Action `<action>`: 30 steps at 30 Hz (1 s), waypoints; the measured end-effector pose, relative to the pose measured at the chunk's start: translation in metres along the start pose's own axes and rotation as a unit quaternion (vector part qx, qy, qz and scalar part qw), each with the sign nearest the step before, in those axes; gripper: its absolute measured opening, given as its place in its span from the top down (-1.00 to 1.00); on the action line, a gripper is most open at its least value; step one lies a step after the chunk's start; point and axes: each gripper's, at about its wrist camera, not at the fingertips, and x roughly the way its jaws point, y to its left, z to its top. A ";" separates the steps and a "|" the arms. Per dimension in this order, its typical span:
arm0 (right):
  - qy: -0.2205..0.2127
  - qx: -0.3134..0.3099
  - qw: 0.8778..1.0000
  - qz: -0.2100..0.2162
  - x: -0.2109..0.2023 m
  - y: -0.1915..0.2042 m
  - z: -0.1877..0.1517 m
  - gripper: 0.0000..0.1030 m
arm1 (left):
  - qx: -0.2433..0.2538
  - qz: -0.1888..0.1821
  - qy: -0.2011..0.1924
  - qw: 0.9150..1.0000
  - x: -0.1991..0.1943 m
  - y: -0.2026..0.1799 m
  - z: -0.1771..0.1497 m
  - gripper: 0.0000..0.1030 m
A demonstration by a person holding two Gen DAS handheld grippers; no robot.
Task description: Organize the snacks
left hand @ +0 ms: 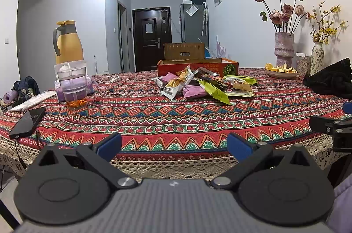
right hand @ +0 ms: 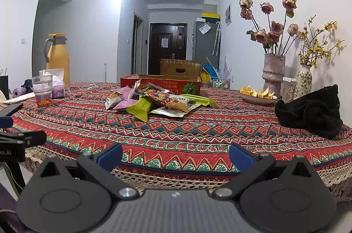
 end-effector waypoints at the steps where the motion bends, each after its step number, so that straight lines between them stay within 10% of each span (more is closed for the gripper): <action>1: 0.000 0.001 1.000 0.001 0.000 0.000 0.000 -1.00 | 0.000 0.001 0.000 1.000 0.000 0.000 0.000 -1.00; 30: -0.004 -0.003 1.000 -0.001 0.002 -0.001 0.004 -1.00 | 0.000 0.002 -0.001 1.000 -0.001 0.001 0.002 -1.00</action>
